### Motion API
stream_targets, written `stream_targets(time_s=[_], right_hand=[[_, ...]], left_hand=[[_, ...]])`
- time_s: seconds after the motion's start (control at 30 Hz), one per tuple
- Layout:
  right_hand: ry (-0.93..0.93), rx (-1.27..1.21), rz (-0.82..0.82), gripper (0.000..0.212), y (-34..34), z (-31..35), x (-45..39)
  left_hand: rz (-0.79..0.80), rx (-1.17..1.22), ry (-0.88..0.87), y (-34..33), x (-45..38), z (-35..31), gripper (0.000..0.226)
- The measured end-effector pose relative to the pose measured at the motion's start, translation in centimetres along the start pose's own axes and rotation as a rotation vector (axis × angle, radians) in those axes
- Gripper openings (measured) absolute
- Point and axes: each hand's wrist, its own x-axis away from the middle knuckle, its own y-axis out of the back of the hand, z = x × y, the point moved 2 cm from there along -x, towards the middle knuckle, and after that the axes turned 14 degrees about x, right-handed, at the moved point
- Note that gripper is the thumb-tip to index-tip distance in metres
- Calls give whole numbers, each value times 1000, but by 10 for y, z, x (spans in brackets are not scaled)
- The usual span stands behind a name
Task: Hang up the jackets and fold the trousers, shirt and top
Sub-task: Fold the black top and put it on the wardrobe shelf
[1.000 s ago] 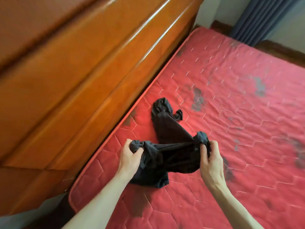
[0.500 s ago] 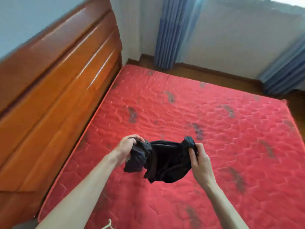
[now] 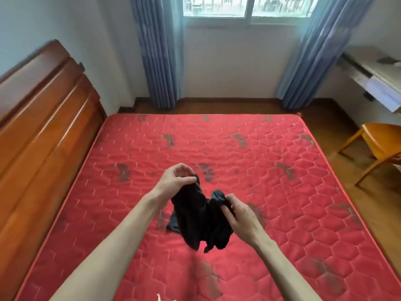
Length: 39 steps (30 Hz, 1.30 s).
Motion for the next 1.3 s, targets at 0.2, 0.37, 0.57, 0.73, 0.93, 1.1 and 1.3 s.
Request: stream_targets(time_s=[0.2, 0.37, 0.57, 0.73, 0.93, 1.1, 1.3], right_hand=[[73, 103, 120, 13, 26, -35, 17], [154, 151, 159, 33, 45, -33, 13], [175, -274, -257, 54, 90, 1, -28], [341, -382, 55, 35, 108, 49, -54], [389, -324, 49, 11, 101, 71, -61], [361, -307, 108, 35, 82, 96, -70], [251, -253, 186, 28, 70, 89, -77]], left_hand=[[17, -6, -121, -65, 8, -42, 22], [94, 60, -176, -97, 22, -84, 23], [315, -45, -217, -110, 37, -128, 9], [298, -225, -304, -107, 45, -147, 9], [202, -202, -387, -79, 49, -168, 18], [186, -175, -443, -67, 50, -182, 21], [164, -206, -474, -46, 47, -189, 16]])
